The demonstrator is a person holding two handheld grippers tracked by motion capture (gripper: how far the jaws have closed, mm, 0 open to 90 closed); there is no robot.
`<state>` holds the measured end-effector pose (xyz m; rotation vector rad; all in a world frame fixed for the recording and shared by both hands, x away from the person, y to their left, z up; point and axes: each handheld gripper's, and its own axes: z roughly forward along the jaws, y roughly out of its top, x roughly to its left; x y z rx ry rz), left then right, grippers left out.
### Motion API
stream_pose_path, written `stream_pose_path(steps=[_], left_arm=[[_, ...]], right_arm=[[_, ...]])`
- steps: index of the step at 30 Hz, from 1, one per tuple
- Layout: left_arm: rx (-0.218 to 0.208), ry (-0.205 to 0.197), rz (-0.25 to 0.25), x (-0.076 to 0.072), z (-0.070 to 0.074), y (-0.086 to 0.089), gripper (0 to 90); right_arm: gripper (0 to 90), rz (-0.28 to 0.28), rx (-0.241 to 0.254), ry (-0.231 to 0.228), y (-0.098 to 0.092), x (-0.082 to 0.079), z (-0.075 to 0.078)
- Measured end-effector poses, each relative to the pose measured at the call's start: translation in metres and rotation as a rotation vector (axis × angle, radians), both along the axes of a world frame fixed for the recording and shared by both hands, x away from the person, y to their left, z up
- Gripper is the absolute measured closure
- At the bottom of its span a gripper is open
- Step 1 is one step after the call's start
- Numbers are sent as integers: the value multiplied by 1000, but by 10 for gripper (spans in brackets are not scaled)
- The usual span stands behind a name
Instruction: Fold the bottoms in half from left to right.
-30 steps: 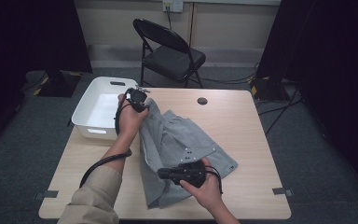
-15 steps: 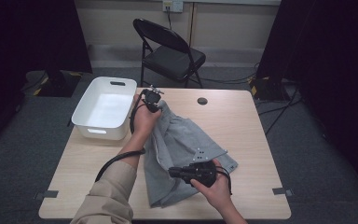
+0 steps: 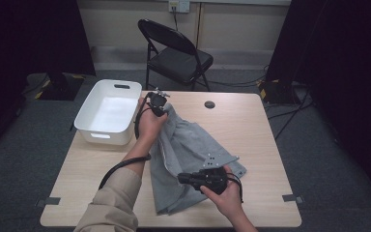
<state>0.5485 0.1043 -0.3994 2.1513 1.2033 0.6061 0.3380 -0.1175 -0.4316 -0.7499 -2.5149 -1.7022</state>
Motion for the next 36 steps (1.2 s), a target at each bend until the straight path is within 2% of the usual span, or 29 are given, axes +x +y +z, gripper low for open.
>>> stream_pose_path(steps=[7, 12, 19, 27, 36], left_arm=[[-15, -9, 0, -9, 9, 13, 782], [-12, -16, 26, -14, 18, 28, 795], [-12, -5, 59, -19, 29, 49, 797], [-11, -13, 86, -28, 35, 73, 797], [-26, 6, 146, -42, 32, 112, 796]], right_arm=[[862, 14, -6, -2, 10, -3, 2], [862, 35, -11, -12, 20, -4, 8], [862, 55, -9, -14, 30, -3, 13], [862, 95, 0, -18, 49, -6, 22], [862, 146, 2, -21, 76, -9, 27]])
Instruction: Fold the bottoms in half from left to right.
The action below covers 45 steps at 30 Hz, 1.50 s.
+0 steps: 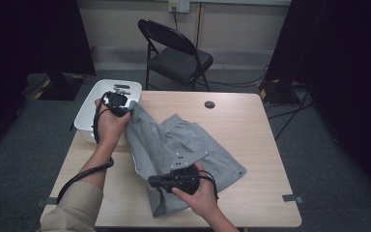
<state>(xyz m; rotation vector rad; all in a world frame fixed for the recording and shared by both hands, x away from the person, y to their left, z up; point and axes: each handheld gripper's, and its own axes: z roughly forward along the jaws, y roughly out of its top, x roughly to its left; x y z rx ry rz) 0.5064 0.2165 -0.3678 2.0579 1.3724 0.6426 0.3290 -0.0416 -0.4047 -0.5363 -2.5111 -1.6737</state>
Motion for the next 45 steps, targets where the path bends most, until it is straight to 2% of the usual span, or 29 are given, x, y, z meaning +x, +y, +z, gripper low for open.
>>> stream_pose_path(steps=[8, 13, 15, 17, 21, 27, 29, 38, 45], left_arm=[[-24, 7, 10, -14, -7, 15, 789], [-14, 15, 5, -14, -8, 11, 784], [5, 15, -1, -11, -7, 5, 783], [6, 13, -7, -7, -5, -2, 780], [53, 19, -12, 4, -4, -23, 780], [49, 24, -29, 14, -9, -49, 768], [20, 30, -31, 16, -11, -53, 762], [26, 32, -68, 26, -19, -82, 744], [18, 35, -107, 36, -26, -113, 741]], right_arm=[[862, 42, -5, -3, 20, -6, 2], [862, 42, -9, -7, 19, -7, 1], [863, 25, -1, -4, 11, -4, 2], [862, 8, -2, -5, 2, -2, 2], [862, -29, 2, 6, -19, 3, 0], [862, -76, 12, 27, -46, 6, -8], [862, -82, 8, 30, -50, 6, -11], [862, -116, 16, 34, -68, 7, -16], [862, -171, 14, 50, -97, 11, -24]])
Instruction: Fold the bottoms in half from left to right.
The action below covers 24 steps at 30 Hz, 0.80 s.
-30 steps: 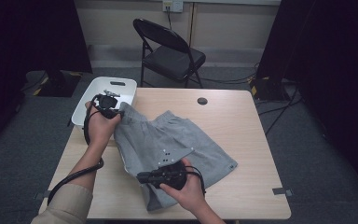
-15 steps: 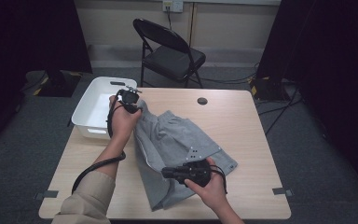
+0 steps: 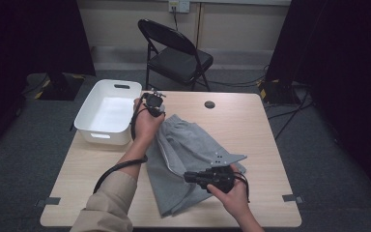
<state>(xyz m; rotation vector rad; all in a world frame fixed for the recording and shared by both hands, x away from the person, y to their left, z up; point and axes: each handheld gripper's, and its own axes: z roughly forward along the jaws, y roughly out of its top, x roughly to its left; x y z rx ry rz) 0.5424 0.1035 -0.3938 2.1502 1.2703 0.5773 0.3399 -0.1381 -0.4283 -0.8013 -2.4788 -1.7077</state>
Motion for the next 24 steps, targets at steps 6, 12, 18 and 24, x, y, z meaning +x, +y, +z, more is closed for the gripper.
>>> stream_pose_path(steps=[6, 12, 18, 24], left_arm=[[3, 3, -32, 11, -4, -32, 739], [20, -32, -85, 23, -11, -60, 697], [-24, -70, -142, 23, -17, -78, 567], [-17, -102, -185, 14, -14, -77, 526]], right_arm=[[862, -46, 15, 3, -25, -1, -1], [862, -120, -8, 17, -56, 6, -4], [862, -208, -44, 43, -87, 16, -12], [861, -297, -26, 93, -116, 21, -30]])
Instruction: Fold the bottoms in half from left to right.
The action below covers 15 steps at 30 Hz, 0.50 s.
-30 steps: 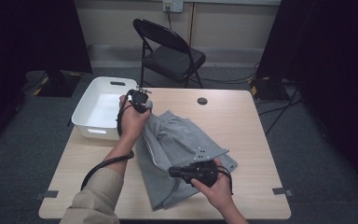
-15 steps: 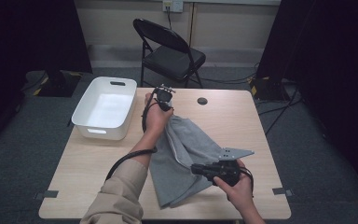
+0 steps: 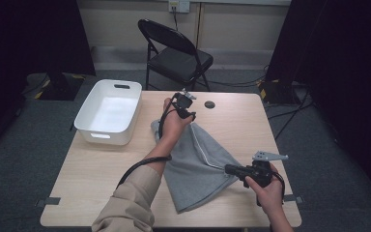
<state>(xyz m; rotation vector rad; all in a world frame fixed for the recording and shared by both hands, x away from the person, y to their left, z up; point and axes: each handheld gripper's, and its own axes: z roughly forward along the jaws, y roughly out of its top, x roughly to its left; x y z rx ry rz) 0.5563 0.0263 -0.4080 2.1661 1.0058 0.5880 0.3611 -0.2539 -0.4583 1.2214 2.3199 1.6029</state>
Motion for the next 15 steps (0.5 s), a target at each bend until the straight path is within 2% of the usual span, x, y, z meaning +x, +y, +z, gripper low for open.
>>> stream_pose_path(steps=[3, 9, 11, 13, 14, 15], left_arm=[[-3, -12, 2, -6, 3, 8, 509], [-13, -21, 16, -16, 7, 30, 499], [-12, -21, 15, -20, 7, 34, 495], [-7, -27, 11, -25, 6, 40, 483], [-13, -31, 11, -29, 5, 44, 474], [-14, -33, 5, -32, 4, 46, 463]], right_arm=[[861, -33, 30, 5, -10, 1, -3], [861, -62, 34, -13, -18, 5, 6], [861, -90, 29, -30, -24, 6, 10], [860, -139, 30, -26, -35, 8, 9], [859, -168, 19, -21, -41, 10, 6], [857, -203, -19, -15, -48, 11, 0]])
